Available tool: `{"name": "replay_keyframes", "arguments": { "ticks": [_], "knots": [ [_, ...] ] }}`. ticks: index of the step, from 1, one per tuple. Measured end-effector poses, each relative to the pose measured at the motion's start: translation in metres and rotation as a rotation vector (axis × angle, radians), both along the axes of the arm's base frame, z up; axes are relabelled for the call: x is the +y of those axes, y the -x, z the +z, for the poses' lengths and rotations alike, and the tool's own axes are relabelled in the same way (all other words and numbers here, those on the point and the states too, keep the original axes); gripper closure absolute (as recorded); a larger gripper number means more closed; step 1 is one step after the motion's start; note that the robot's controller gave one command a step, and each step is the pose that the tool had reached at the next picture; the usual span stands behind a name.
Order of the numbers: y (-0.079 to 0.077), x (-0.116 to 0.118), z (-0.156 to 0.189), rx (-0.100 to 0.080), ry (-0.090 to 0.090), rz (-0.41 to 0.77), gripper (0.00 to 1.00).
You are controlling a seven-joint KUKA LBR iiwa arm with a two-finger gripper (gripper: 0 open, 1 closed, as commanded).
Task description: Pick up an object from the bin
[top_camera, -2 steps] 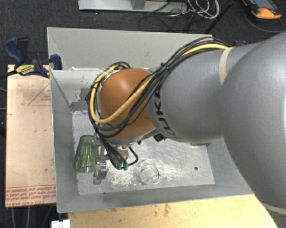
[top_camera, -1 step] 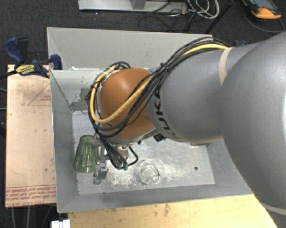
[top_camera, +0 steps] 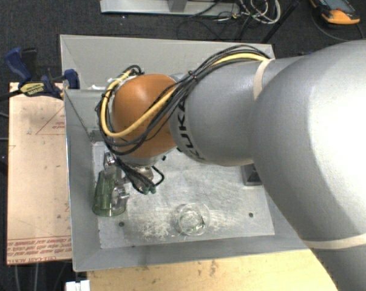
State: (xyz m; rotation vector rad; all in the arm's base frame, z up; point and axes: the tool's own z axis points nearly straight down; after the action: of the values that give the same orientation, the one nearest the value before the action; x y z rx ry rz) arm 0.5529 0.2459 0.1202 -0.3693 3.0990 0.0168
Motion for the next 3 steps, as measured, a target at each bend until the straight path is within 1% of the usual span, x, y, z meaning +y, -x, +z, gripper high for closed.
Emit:
{"name": "replay_keyframes", "arguments": {
  "ticks": [1, 2, 3],
  "knots": [
    [0.0, 0.0, 0.0, -0.001, 0.0, 0.0, 1.0],
    [0.004, -0.003, 0.031, 0.01, 0.007, 0.043, 1.0],
    [0.011, -0.022, -0.046, 0.011, 0.007, 0.083, 0.0]
  ]
}}
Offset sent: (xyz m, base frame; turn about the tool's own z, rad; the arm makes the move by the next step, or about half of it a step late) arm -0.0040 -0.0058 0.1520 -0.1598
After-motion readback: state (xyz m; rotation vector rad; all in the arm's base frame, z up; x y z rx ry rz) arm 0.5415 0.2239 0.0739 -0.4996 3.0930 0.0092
